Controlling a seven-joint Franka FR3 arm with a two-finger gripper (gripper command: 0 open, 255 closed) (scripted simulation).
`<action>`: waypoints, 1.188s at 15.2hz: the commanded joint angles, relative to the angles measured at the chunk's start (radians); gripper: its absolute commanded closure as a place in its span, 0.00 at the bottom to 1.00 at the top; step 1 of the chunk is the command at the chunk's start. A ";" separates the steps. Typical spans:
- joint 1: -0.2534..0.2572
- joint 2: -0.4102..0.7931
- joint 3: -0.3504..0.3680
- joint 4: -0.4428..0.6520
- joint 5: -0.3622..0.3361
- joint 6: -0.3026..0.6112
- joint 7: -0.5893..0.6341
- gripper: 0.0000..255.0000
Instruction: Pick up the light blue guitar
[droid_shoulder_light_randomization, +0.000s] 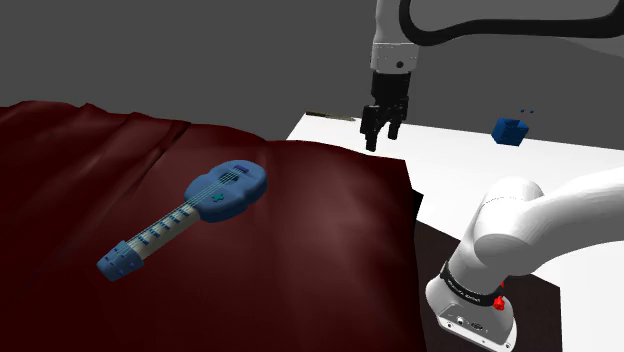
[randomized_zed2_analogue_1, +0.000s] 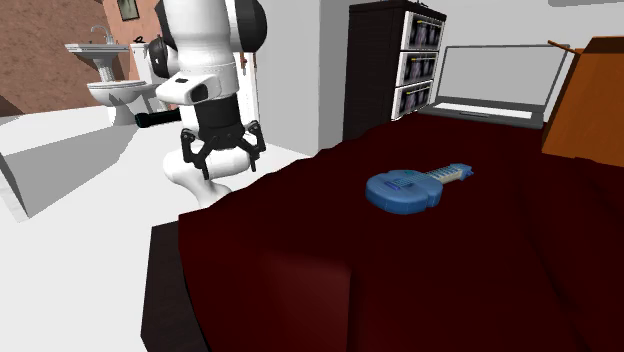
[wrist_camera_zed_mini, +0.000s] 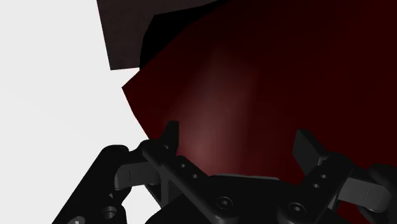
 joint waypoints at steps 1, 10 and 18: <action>0.000 0.000 0.000 0.000 0.000 0.000 0.000 0.00; -0.020 -0.055 0.244 -0.018 0.224 0.041 0.484 0.00; -0.080 0.039 0.479 0.090 0.365 0.139 0.910 0.00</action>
